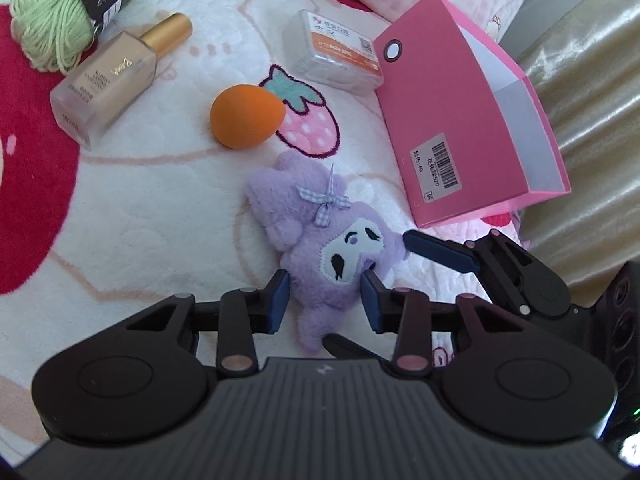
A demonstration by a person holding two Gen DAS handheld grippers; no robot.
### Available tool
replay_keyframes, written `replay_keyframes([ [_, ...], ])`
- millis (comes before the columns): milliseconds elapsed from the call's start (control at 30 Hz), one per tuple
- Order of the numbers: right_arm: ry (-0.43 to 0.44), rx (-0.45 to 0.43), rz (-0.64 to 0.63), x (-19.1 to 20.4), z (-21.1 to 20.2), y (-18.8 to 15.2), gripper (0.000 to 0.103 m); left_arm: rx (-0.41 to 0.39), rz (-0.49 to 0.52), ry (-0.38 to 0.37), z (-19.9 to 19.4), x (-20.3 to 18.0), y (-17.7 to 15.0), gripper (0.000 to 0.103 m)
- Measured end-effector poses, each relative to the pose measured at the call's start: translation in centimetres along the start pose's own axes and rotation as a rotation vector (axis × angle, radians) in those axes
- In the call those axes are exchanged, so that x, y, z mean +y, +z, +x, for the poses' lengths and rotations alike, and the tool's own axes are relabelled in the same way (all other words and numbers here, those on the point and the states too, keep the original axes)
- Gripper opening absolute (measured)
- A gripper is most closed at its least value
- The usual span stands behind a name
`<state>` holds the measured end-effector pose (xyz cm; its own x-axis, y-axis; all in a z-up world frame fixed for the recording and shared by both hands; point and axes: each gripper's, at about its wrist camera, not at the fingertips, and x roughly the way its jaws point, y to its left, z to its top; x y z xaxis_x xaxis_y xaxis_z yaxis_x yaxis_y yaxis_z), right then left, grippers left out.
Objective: Organize objects
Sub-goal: 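Close the left gripper on the purple plush toy's head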
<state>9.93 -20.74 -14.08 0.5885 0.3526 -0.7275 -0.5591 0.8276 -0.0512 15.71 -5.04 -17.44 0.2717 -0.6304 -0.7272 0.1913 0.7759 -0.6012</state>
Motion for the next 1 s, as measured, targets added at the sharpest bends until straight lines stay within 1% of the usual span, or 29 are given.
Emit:
replay_keyframes([
  [100,0.0,0.006,-0.007,0.1,0.8,0.2,0.096,0.004,-0.052,-0.017,0.3,0.4,0.1,0.039],
  [133,0.012,0.0,0.016,-0.1,1.0,0.2,0.097,0.0,-0.063,-0.019,0.4,0.4,0.0,0.04],
  [200,0.029,0.015,0.061,-0.5,1.6,0.2,0.097,-0.006,-0.087,-0.02,0.7,0.4,-0.1,0.041],
  [333,0.049,0.024,0.109,-1.1,1.9,-0.2,0.096,-0.033,-0.122,-0.016,1.0,0.3,-0.5,0.044],
  [367,0.05,0.024,0.125,-1.1,1.9,-0.2,0.095,-0.042,-0.13,-0.014,1.0,0.3,-0.6,0.046],
  [400,0.048,0.03,0.138,-1.2,1.9,-0.1,0.091,-0.049,-0.134,-0.016,0.9,0.2,-0.7,0.05],
  [433,0.054,0.04,0.143,-1.1,1.8,-0.1,0.088,-0.054,-0.137,-0.013,0.9,0.2,-0.8,0.051],
  [500,0.049,0.058,0.146,-0.9,1.6,0.0,0.085,-0.062,-0.143,0.0,0.8,0.0,-0.9,0.051],
  [533,0.048,0.061,0.159,-0.8,1.4,0.0,0.082,-0.068,-0.144,0.008,0.7,0.0,-1.0,0.049],
  [567,0.05,0.06,0.177,-0.8,1.3,0.0,0.081,-0.074,-0.146,0.016,0.5,-0.1,-1.1,0.049],
  [633,0.04,0.063,0.204,-0.7,1.1,-0.1,0.076,-0.071,-0.15,0.024,0.4,-0.1,-1.4,0.045],
  [667,0.033,0.063,0.219,-0.6,1.0,-0.1,0.075,-0.065,-0.143,0.021,0.4,-0.2,-1.6,0.044],
  [733,0.025,0.06,0.255,-0.6,0.8,-0.2,0.07,-0.065,-0.111,0.03,0.3,-0.5,-1.7,0.043],
  [867,0.012,0.024,0.244,0.1,0.0,-0.5,0.068,-0.077,-0.114,0.03,-0.5,-0.8,-1.9,0.042],
  [933,0.008,0.015,0.216,0.5,-0.3,-0.5,0.068,-0.086,-0.072,0.052,-1.0,-1.5,-2.2,0.042],
  [1000,0.004,0.015,0.219,0.9,-0.6,-0.2,0.068,-0.101,-0.014,0.082,-1.8,-2.5,-2.7,0.042],
])
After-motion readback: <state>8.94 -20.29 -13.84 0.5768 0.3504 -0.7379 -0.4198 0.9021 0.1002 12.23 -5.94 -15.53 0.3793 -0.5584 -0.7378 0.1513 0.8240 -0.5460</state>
